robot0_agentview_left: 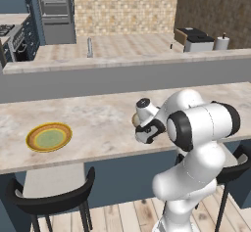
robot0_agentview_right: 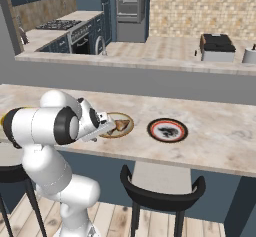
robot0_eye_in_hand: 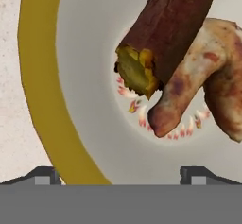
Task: Pick the chicken drumstick and sweet potato from their plates and place them in the bowl. Then put the bowl in the fridge.
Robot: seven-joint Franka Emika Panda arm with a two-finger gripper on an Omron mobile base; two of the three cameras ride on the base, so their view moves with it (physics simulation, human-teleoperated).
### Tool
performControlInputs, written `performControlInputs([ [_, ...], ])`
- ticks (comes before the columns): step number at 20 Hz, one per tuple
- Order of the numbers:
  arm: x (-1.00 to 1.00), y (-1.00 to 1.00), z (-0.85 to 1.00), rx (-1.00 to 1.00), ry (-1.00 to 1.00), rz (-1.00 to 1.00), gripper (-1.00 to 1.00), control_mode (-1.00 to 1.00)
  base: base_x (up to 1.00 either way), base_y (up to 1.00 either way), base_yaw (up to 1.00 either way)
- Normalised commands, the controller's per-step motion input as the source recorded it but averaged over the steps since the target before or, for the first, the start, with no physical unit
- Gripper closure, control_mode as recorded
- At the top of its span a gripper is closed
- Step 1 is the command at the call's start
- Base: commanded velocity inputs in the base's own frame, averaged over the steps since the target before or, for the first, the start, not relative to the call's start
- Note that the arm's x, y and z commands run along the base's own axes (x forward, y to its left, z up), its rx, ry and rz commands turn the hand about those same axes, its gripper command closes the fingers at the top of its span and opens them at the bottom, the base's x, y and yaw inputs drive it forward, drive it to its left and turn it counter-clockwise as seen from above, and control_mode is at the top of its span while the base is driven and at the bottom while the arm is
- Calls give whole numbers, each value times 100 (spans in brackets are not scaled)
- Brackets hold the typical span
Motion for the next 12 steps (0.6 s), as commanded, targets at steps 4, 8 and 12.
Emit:
performControlInputs([
  [4,3,-2,-6,0,-2,-5,-100,-100,0,0,0],
  [8,2,0,0,0,-6,-5,100,-100,0,0,0],
  [12,3,0,0,0,-6,-4,100,-100,0,0,0],
])
